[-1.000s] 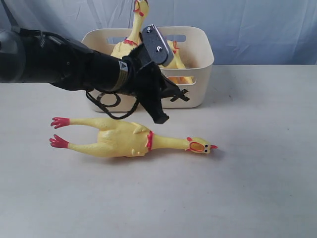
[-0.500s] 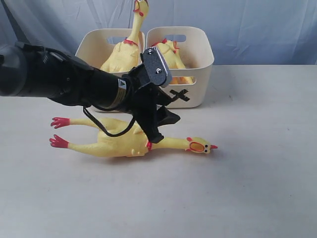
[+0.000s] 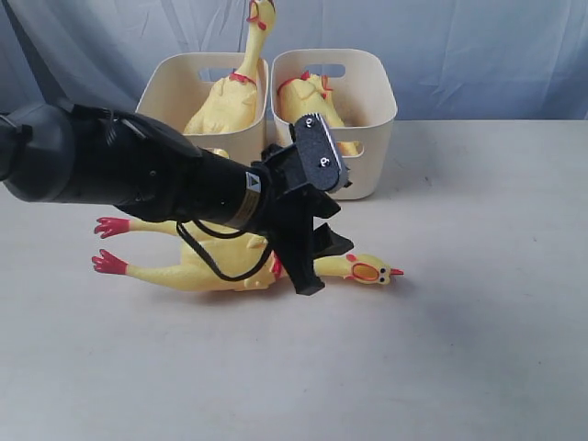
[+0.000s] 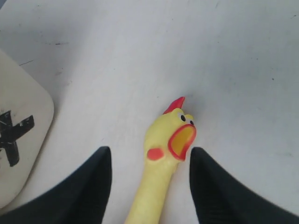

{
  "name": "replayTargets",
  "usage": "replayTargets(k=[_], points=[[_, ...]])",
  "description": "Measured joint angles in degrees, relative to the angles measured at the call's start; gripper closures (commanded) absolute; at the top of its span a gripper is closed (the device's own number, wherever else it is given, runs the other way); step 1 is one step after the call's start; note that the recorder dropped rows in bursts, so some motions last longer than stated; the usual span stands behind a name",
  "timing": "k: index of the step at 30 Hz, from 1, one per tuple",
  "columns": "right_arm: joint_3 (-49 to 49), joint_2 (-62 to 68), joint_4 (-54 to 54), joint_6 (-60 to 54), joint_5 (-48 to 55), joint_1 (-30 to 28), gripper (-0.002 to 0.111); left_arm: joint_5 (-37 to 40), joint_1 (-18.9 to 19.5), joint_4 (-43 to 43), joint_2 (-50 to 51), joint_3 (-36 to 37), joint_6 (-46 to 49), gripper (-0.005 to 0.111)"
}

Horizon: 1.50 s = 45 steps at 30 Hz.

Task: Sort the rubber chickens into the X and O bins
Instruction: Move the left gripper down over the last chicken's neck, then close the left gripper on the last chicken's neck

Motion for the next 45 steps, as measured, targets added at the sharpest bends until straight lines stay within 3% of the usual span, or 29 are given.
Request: replayTargets(k=[12, 15, 23, 26, 29, 34, 41, 45], points=[[0.0, 0.0, 0.0, 0.0, 0.0, 0.0, 0.108, 2.9, -2.1, 0.0, 0.0, 0.0, 0.0, 0.058], [0.0, 0.0, 0.0, 0.0, 0.0, 0.0, 0.108, 3.0, -2.1, -5.1, 0.0, 0.0, 3.4, 0.058], [0.0, 0.0, 0.0, 0.0, 0.0, 0.0, 0.108, 6.1, -3.0, -38.5, 0.0, 0.0, 31.7, 0.058], [0.0, 0.0, 0.0, 0.0, 0.0, 0.0, 0.108, 11.6, -3.4, -57.8, 0.0, 0.0, 48.3, 0.061], [0.0, 0.0, 0.0, 0.0, 0.0, 0.0, 0.108, 15.3, -3.4, -66.5, 0.0, 0.0, 55.4, 0.073], [0.0, 0.0, 0.0, 0.0, 0.0, 0.0, 0.108, 28.9, -3.5, -83.9, 0.1, -0.7, 74.6, 0.073], [0.0, 0.0, 0.0, 0.0, 0.0, 0.0, 0.108, 41.3, -3.5, -112.8, 2.0, -5.5, 112.2, 0.073], [0.0, 0.0, 0.0, 0.0, 0.0, 0.0, 0.108, 43.8, -3.5, -122.9, 2.3, -5.6, 124.9, 0.073]])
